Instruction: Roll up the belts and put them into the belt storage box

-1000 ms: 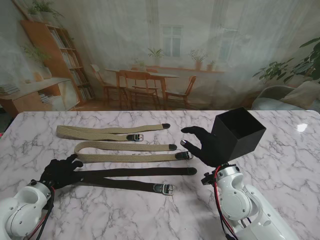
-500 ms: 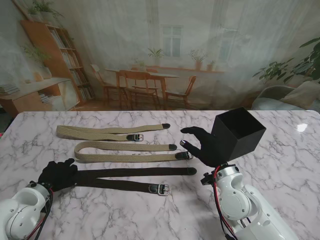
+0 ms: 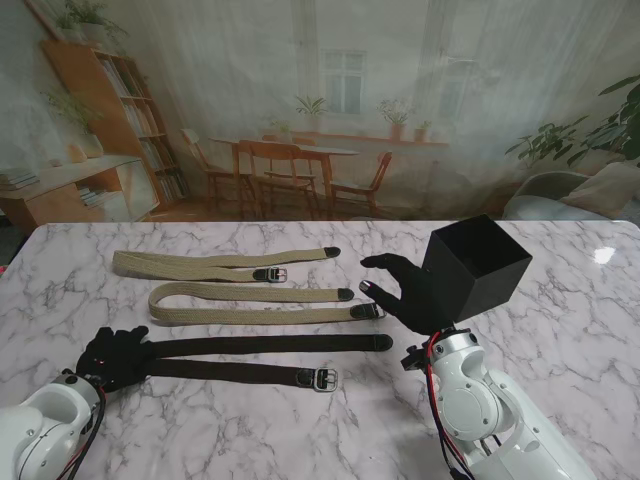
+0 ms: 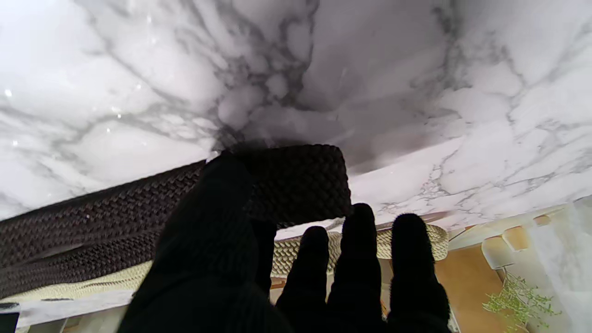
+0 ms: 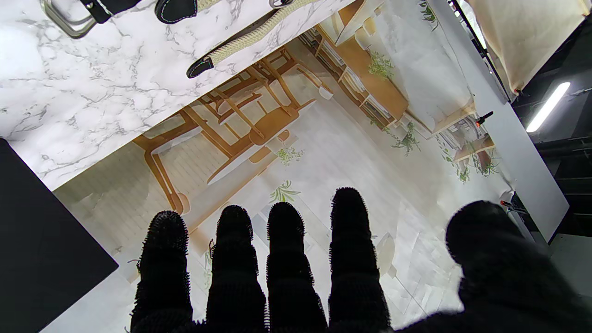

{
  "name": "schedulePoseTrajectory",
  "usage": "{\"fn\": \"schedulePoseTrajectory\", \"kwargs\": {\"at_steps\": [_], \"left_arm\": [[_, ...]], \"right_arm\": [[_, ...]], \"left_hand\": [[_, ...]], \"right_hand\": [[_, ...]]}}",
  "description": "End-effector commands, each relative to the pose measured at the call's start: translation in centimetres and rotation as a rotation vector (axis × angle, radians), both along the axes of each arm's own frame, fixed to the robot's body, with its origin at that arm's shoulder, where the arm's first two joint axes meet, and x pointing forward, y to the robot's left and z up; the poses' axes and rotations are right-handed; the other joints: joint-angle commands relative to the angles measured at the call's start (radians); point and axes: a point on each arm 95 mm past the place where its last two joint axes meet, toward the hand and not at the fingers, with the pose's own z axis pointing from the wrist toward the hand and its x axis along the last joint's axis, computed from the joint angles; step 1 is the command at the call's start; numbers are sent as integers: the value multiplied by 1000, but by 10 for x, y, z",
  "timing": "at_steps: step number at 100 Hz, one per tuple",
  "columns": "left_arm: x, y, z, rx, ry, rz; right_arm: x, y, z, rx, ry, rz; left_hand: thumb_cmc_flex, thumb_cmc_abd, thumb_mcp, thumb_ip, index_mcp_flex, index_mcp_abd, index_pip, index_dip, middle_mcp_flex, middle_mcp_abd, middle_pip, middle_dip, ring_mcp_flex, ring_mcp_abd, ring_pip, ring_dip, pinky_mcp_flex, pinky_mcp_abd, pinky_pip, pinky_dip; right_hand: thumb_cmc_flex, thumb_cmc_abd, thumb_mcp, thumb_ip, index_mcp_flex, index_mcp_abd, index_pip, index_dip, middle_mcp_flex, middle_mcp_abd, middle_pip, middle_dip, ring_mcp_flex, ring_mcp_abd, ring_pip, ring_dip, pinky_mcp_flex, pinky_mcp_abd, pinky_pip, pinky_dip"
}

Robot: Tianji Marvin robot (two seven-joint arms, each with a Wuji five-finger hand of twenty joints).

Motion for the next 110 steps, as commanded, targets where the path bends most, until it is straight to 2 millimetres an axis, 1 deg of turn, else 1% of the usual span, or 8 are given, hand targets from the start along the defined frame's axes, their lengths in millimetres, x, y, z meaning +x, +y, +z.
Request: {"fn": "schedulePoseTrajectory", "kwargs": {"at_steps": [1,11,29,45,55,63,80,110], "left_arm": [[-4,-2,-5,9,27,4],[-4,-3,-7,31,22,0],[-2,-7,-8,25,-23,-24],[-5,-12,-2,29,-87,-73],[-7,-16,4,27,-122,-108],[-9,-21,9,-2,-145,-134],[-11,-32,22,-48,-178,-186],[-9,-56,40,-99,-213,-273]], "right_arm": [[0,1,-2,-3,6,-1],[0,1,-2,-4,5,-1],[0,1,-1,-5,5,1],[-3,1,0,-25,-7,12],[-6,1,2,-44,-13,24],[-8,3,2,-55,-11,39],[-14,7,-1,-130,12,92],[-31,14,-12,-265,67,196]], "left_hand": [[35,-52,33,9,36,-9,45,66,28,1,5,-9,7,5,-16,-14,4,-10,23,-15],[51,-43,43,5,52,-12,150,153,54,-3,19,-2,12,4,-15,-17,11,-10,27,-14],[64,-37,43,-1,74,3,169,119,103,-11,46,10,25,7,-19,-31,17,-8,33,-16],[61,-45,33,-2,119,-28,154,77,136,-25,72,19,42,5,-12,-36,20,-5,37,-20],[62,-42,33,-2,124,-23,151,73,154,-31,81,22,53,2,-8,-37,27,-4,41,-21],[65,-34,35,-1,113,-13,158,86,157,-35,87,25,56,-2,-7,-37,27,-5,41,-23],[70,-31,38,-2,109,21,164,100,164,-38,97,31,62,-1,-7,-38,25,-3,40,-26],[69,-23,41,-4,102,30,161,119,171,-44,112,43,70,-6,-7,-38,23,-1,40,-29]], "right_hand": [[7,-9,6,19,12,14,5,12,2,-1,14,9,8,-5,22,18,-13,4,7,-10],[8,-9,5,19,12,13,4,12,2,-2,14,9,8,-5,22,18,-13,3,7,-10],[9,-9,6,19,15,13,5,12,7,-3,15,9,9,-5,22,18,-14,3,7,-10],[11,-18,8,19,11,16,3,12,19,-5,17,10,16,-3,24,19,-8,4,9,-10],[16,-32,13,19,8,18,2,11,27,-3,18,10,22,-3,26,19,-2,6,12,-9],[42,-59,38,26,7,20,2,11,38,-6,19,11,29,-3,28,19,2,7,14,-8],[31,-136,168,25,-17,26,3,8,61,-4,44,24,61,-1,49,30,18,10,27,-7],[-36,-271,218,-10,7,2,10,4,-61,30,17,11,-6,7,33,23,-9,-6,29,-13]]}}
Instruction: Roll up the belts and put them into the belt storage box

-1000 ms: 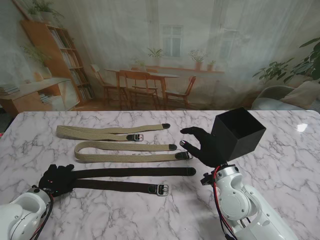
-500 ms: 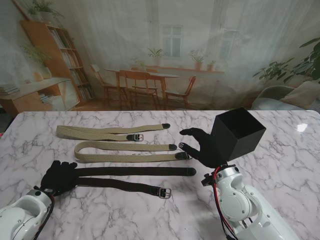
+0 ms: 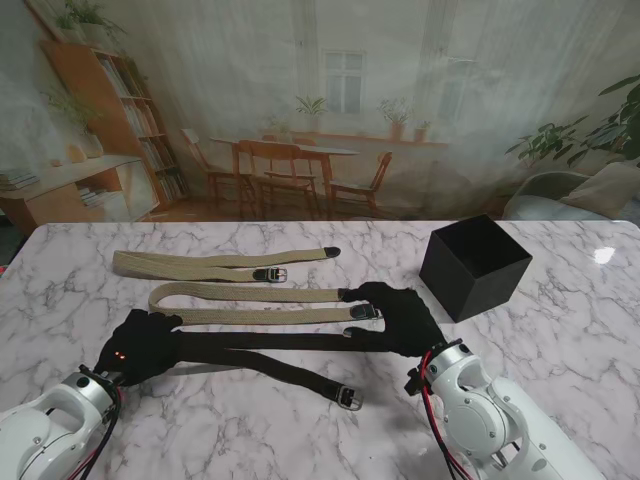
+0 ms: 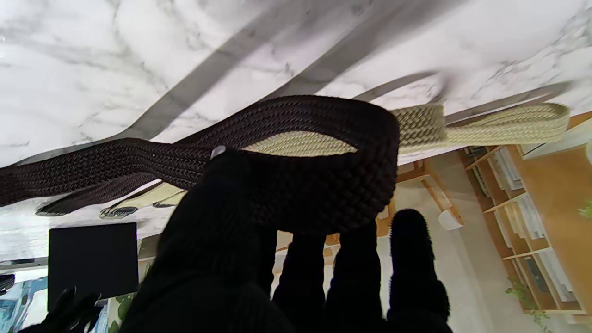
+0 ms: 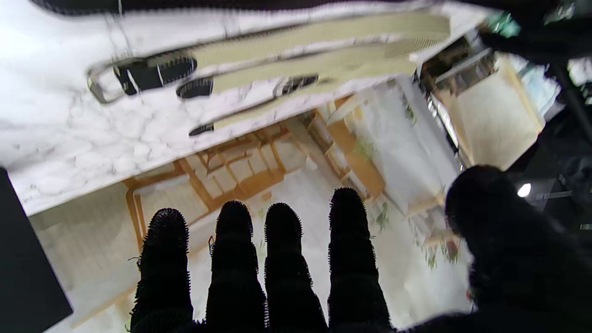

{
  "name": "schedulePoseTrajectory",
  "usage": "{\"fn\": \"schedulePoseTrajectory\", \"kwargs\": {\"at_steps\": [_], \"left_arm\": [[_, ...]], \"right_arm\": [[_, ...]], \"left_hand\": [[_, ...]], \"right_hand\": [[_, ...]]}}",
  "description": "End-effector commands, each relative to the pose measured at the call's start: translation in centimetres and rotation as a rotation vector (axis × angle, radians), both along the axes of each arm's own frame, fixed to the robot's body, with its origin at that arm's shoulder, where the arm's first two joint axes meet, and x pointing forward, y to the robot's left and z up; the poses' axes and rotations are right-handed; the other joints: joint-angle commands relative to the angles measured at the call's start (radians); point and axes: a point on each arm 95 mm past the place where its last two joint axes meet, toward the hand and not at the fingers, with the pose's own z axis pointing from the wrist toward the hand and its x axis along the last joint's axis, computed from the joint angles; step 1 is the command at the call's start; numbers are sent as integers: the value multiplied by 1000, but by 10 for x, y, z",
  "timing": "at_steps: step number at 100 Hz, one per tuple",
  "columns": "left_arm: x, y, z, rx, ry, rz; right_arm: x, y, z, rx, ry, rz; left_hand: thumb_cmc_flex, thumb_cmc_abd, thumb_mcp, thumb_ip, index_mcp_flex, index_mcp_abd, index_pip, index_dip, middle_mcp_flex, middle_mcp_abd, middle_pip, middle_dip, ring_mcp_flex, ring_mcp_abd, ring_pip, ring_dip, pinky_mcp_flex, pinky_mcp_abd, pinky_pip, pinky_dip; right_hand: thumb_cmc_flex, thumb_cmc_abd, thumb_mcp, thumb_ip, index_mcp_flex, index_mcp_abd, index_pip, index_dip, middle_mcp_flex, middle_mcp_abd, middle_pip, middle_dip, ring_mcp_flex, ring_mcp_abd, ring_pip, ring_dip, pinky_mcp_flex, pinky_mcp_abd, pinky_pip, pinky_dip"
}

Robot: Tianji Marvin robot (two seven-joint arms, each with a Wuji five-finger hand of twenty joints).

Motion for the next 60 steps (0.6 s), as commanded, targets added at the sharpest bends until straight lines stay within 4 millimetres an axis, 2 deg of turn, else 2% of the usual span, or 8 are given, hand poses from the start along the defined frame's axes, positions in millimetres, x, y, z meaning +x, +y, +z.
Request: {"fn": "schedulePoseTrajectory", "kwargs": {"at_steps": [1,15,31,50,60], "left_arm": [[1,-10,6,-26,-17,-25],[-1,-23,15,-77,-39,-66],[1,-42,31,-120,-60,-139],[7,-70,46,-168,-70,-227],[6,-83,53,-180,-81,-271]], "right_arm": [[-9,3,-5,-38,8,27],[-14,13,-9,-79,19,64],[-11,29,-11,-77,42,120],[-3,49,-7,-72,105,159],[3,56,-3,-63,126,161]], "left_hand": [[56,3,29,-5,7,13,21,24,11,-5,13,14,10,-4,-6,-13,-7,0,27,-18],[58,4,28,-6,9,21,17,31,15,-6,18,19,14,-1,-5,-11,-9,5,29,-18],[60,3,27,-7,10,23,14,35,20,-5,20,23,16,-3,-6,-11,-10,7,29,-17],[60,4,26,-7,10,25,9,43,21,-7,22,28,18,-2,-6,-9,-10,7,30,-15],[59,5,24,-7,10,21,7,48,20,-10,23,31,18,-4,-6,-8,-10,6,30,-14]], "right_hand": [[-47,-45,23,-13,7,-9,10,4,-35,6,-10,-6,-28,6,14,7,-21,-7,-2,-13],[-78,-69,32,-32,-12,-8,-8,-3,-50,10,-18,-12,-38,8,9,4,-34,-6,-22,-22],[-89,-59,-3,-37,-160,1,-94,-37,-81,0,-23,-15,-58,6,-3,1,-49,4,-55,-29],[-104,-29,-25,-35,-242,77,-149,-60,-141,1,-29,-20,-100,9,-31,-9,-64,36,-110,-43],[-108,-31,-35,-36,-259,85,-164,-64,-159,3,-35,-23,-113,11,-38,-12,-72,46,-126,-46]]}}
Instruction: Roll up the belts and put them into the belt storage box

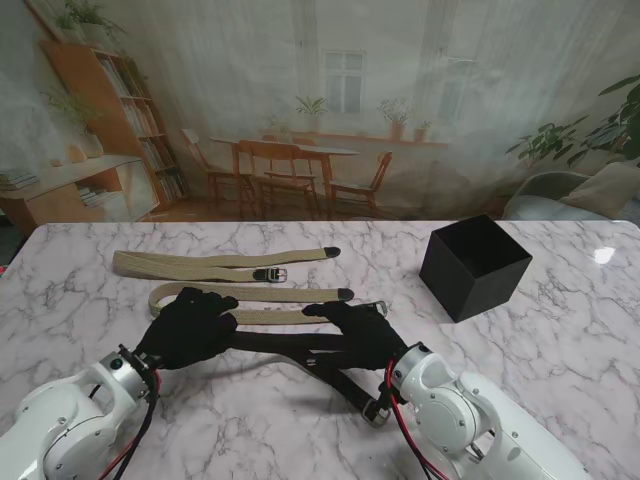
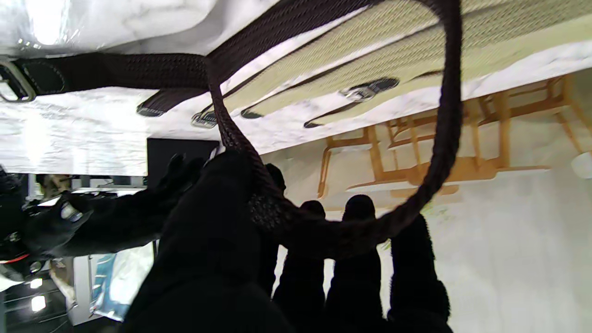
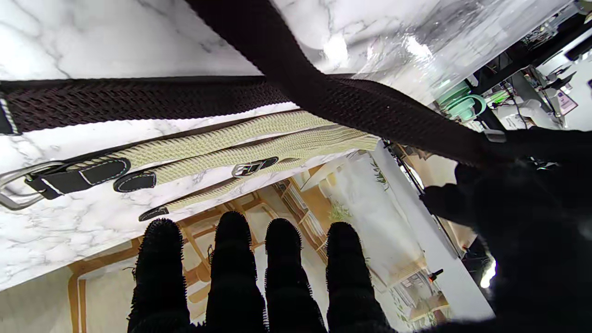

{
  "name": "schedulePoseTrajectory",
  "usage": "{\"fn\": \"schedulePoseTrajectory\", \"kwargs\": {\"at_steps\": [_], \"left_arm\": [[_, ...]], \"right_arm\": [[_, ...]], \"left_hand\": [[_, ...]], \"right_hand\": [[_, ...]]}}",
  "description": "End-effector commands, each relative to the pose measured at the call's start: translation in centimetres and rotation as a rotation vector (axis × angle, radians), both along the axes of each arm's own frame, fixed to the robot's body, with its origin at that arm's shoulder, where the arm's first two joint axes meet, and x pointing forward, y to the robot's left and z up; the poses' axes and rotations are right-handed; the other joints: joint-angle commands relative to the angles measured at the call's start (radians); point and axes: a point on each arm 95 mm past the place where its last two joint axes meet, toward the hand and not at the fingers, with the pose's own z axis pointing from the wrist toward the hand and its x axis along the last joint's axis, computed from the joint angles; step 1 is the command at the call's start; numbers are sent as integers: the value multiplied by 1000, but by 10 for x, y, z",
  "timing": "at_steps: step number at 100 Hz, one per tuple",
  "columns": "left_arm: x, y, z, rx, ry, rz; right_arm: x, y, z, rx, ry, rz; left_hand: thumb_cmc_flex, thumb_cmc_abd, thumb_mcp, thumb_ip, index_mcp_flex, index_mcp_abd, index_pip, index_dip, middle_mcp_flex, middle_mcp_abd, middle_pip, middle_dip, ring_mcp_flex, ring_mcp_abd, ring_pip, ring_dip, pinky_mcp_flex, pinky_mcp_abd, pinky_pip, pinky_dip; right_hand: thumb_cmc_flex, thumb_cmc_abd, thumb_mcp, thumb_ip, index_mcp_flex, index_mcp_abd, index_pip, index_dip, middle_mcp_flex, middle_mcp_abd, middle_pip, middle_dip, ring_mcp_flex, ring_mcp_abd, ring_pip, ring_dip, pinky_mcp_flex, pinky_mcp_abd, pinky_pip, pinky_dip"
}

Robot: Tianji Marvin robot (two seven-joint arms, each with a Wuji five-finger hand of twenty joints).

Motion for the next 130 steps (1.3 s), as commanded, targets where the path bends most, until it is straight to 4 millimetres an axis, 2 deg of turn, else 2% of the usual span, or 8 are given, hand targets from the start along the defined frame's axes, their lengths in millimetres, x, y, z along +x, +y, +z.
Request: {"fn": "schedulePoseTrajectory", "kwargs": {"at_steps": [1,38,72,95,111,116,122,130], "left_arm": [[-1,-14,12,-10,-22,-40],[-7,-36,28,-45,-37,-130],[-6,-53,39,-87,-55,-173],[-2,-53,40,-110,-61,-169],[0,-48,37,-113,-59,-148],[0,-46,37,-112,-62,-140],[1,-44,37,-111,-64,-131],[1,-42,37,-111,-65,-124]], "right_arm": [[5,6,9,9,-25,6],[21,19,14,19,17,15],[35,27,8,30,90,50],[37,34,4,17,99,79],[34,36,4,18,89,87],[33,36,4,19,90,90],[31,35,3,24,86,96],[29,34,3,37,79,102]], "left_hand": [[59,5,24,-7,9,-5,10,27,19,-9,21,16,8,-5,-6,-8,-10,6,29,-14],[56,9,21,-6,9,-14,5,35,23,-14,21,19,13,-9,-7,-8,-10,5,28,-13],[54,11,18,-6,8,-16,3,38,26,-19,21,21,18,-14,-8,-7,-10,3,25,-14],[53,11,16,-6,8,-15,3,39,27,-22,22,21,21,-17,-8,-6,-10,3,25,-13],[53,13,15,-6,7,-13,3,40,27,-22,22,22,22,-16,-9,-6,-9,1,25,-13],[53,13,15,-6,7,-14,3,40,27,-22,22,22,22,-17,-9,-6,-9,2,25,-13],[52,13,14,-6,6,-13,3,40,27,-21,22,22,21,-16,-9,-6,-9,3,25,-13],[53,13,14,-6,4,-13,4,40,26,-22,22,22,23,-16,-8,-5,-9,2,24,-13]], "right_hand": [[-58,0,-35,-18,-52,24,-35,-26,-43,3,-20,-14,-40,1,-46,-10,-25,16,-32,-12],[-106,-101,-73,-45,-45,162,-162,-55,-122,14,-67,-46,-65,8,-57,-4,-30,70,-97,-23],[-109,-173,-7,-52,-81,-115,-107,39,-130,-8,-187,-79,-124,9,-85,-16,-100,108,-166,-96],[-18,-182,-38,-38,207,-282,231,231,-125,-6,-172,-73,-149,1,-104,-38,-121,57,-172,-141],[170,-176,-123,-13,404,-353,439,348,-10,-27,-27,-21,-106,-5,-92,-47,-113,41,-176,-148],[251,-165,-173,-44,440,-388,520,300,54,-48,-7,3,-73,-4,-79,-43,-102,42,-183,-155],[256,-205,-26,-112,465,-443,628,262,142,-88,11,28,-23,-11,-58,-32,-93,43,-187,-161],[252,-218,93,-144,500,-456,689,301,250,-134,32,58,54,-18,-27,-13,-80,49,-190,-169]]}}
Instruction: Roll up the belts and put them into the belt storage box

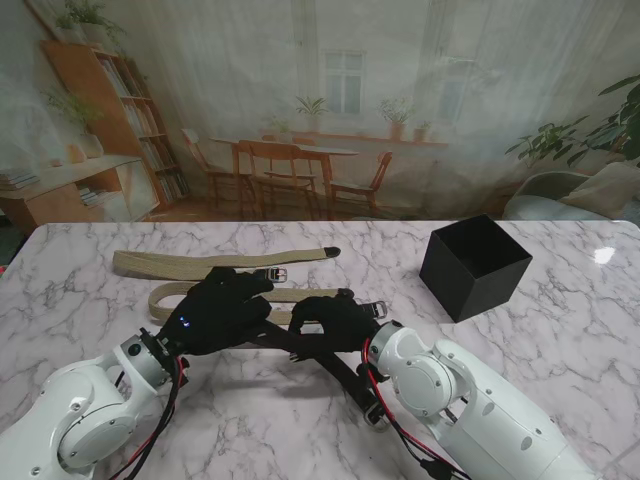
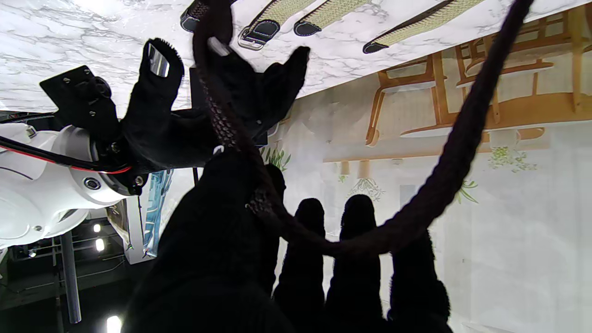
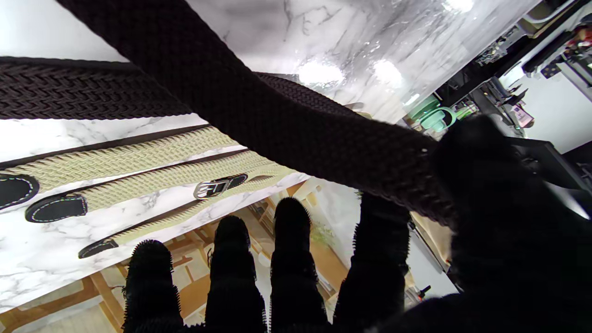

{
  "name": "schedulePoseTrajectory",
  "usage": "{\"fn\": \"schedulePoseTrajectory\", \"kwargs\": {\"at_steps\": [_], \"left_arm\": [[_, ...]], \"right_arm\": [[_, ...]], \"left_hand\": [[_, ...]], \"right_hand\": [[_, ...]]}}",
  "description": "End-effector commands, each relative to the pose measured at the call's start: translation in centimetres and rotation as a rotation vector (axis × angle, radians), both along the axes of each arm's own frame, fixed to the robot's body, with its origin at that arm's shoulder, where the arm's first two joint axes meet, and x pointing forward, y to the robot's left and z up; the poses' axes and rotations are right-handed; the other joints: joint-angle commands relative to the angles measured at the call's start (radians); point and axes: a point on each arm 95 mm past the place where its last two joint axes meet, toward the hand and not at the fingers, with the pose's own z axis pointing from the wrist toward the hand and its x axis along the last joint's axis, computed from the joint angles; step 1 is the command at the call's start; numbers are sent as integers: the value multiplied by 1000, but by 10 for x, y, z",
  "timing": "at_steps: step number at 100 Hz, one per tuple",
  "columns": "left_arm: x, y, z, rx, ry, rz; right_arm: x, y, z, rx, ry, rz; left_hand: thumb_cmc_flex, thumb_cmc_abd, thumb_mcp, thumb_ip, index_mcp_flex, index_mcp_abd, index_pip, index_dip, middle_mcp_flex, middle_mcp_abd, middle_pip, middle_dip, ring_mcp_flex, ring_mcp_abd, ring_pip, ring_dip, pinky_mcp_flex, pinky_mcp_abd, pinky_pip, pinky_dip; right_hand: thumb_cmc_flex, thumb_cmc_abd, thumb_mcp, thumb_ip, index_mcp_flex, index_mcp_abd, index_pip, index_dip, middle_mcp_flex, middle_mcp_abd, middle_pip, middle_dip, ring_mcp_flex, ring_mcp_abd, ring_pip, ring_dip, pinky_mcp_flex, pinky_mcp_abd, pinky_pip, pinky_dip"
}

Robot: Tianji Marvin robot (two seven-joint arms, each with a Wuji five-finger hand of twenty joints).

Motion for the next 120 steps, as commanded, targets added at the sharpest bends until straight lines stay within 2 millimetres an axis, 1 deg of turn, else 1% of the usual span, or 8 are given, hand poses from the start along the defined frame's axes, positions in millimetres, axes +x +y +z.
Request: {"fn": "schedulePoseTrajectory", "kwargs": {"at_steps": [1,17,29,39,47,61,94,120], "left_arm": [[0,1,-3,8,11,11],[2,2,-3,19,12,18],[4,3,-4,28,17,27],[6,5,-7,35,27,35],[7,7,-11,44,42,44],[8,14,-19,71,71,62],[4,30,-57,133,191,120],[7,36,-76,171,242,165]], "right_arm": [[-6,0,-2,13,0,8],[-12,-4,-1,53,9,16],[-18,-9,1,50,-2,20],[-21,-12,1,54,-66,-3],[-24,-17,1,35,-105,0],[-29,-29,0,-10,-127,-9],[-32,-62,-10,-243,-251,-35],[-31,-62,-17,-261,-200,-31]], "left_hand": [[52,13,14,-6,4,-13,10,23,14,-11,8,8,19,-12,-8,-5,-9,2,24,-13],[51,16,14,-6,3,-14,11,24,14,-13,8,9,19,-12,-8,-4,-9,2,24,-12],[52,16,14,-6,1,-14,10,24,12,-12,8,9,19,-13,-7,-3,-9,2,24,-12],[52,22,14,-5,-6,-15,12,27,5,-9,5,7,16,-14,-8,-3,-11,1,22,-12],[51,25,13,-5,-11,-15,15,31,1,-10,2,5,17,-14,-8,-4,-12,2,20,-12],[49,29,13,-4,-17,-16,17,32,-3,-8,-4,1,15,-13,-10,-4,-14,5,17,-13],[45,37,11,-3,-30,-28,22,34,-5,-6,-14,-9,15,-12,-16,-8,-16,10,6,-17],[-10,96,-29,-7,-55,-53,-42,-44,-8,1,-33,-29,16,-5,-19,-10,-20,15,-3,-18]], "right_hand": [[24,-45,84,-40,46,-67,73,36,80,-56,34,27,67,-29,29,21,2,-8,-26,-19],[63,-64,178,-51,56,-24,134,134,511,-90,56,58,321,-58,118,75,47,1,-42,-42],[89,-91,218,-68,21,38,173,94,714,-81,183,117,495,-99,198,124,126,-5,-9,-41],[187,-66,271,-68,-58,50,143,-19,734,-96,462,180,598,-128,281,180,234,-28,109,5],[193,-53,275,-72,-45,53,111,-100,739,-75,540,178,635,-138,323,205,279,-41,180,29],[219,-18,263,-68,27,66,84,-188,745,-55,555,198,657,-135,368,232,319,-62,284,59],[239,-12,265,-63,109,76,85,-214,781,-49,519,258,681,-144,468,287,383,-123,470,87],[243,0,264,-64,112,90,81,-217,784,-46,508,266,679,-140,474,290,381,-124,485,81]]}}
